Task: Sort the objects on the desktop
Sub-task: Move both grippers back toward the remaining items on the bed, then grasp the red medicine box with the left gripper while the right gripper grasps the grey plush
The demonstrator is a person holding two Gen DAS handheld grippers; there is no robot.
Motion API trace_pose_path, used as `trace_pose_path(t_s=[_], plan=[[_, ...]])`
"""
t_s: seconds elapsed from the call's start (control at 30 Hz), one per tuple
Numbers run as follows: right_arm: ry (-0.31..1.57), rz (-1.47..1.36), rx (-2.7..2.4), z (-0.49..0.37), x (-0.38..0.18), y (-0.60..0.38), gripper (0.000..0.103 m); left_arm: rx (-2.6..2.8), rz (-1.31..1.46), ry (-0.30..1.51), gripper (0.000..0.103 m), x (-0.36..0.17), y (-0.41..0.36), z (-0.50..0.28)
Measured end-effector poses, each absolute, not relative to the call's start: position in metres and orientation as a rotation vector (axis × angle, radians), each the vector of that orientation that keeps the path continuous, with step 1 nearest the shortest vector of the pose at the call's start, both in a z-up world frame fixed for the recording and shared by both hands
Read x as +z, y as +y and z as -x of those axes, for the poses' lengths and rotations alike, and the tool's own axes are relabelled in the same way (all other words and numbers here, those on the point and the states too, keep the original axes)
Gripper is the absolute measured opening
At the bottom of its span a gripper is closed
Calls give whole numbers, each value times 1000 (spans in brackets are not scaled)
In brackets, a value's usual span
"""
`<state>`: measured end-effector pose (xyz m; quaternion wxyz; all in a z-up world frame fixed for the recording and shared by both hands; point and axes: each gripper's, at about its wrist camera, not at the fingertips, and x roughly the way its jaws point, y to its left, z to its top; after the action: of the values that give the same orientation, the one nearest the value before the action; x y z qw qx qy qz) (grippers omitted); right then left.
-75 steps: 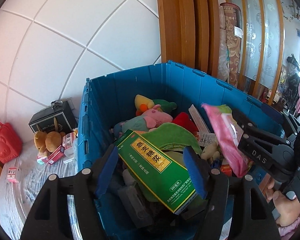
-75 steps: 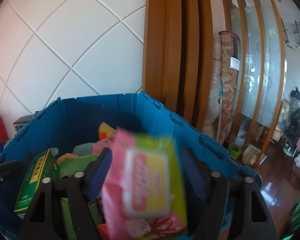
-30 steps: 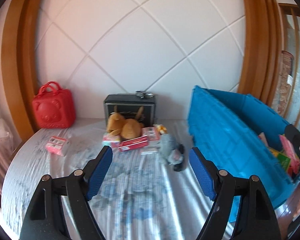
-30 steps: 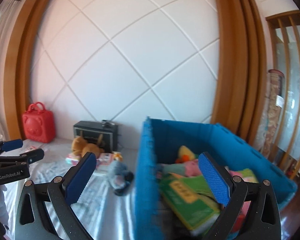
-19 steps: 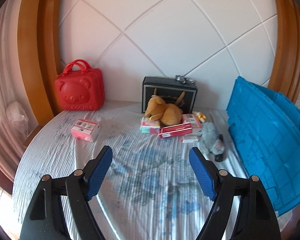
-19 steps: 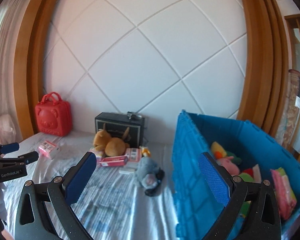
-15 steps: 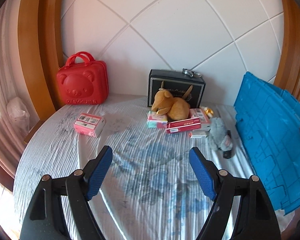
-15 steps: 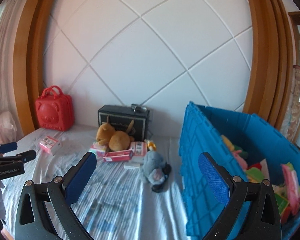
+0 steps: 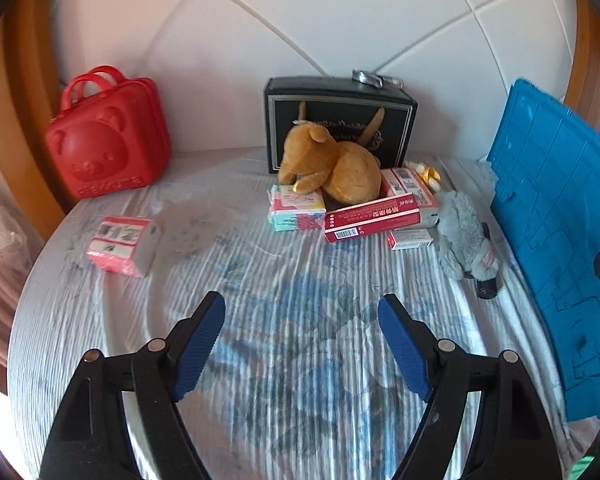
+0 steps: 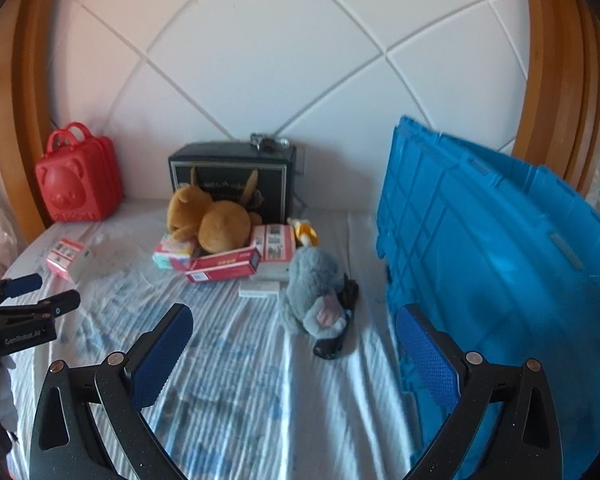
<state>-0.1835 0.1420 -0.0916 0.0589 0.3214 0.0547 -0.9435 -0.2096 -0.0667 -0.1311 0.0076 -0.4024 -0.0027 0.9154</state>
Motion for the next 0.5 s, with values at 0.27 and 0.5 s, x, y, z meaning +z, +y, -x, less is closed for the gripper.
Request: trace_pose_path(t_s=[0.27,0.5], plan=[[180,-1193,-2809,265,-164,138,103,2723,1312,171,79,-189,-23,307],[171,-1283,-2799,322,-211,145,103,2678,1252,370,79,-236,13,373]])
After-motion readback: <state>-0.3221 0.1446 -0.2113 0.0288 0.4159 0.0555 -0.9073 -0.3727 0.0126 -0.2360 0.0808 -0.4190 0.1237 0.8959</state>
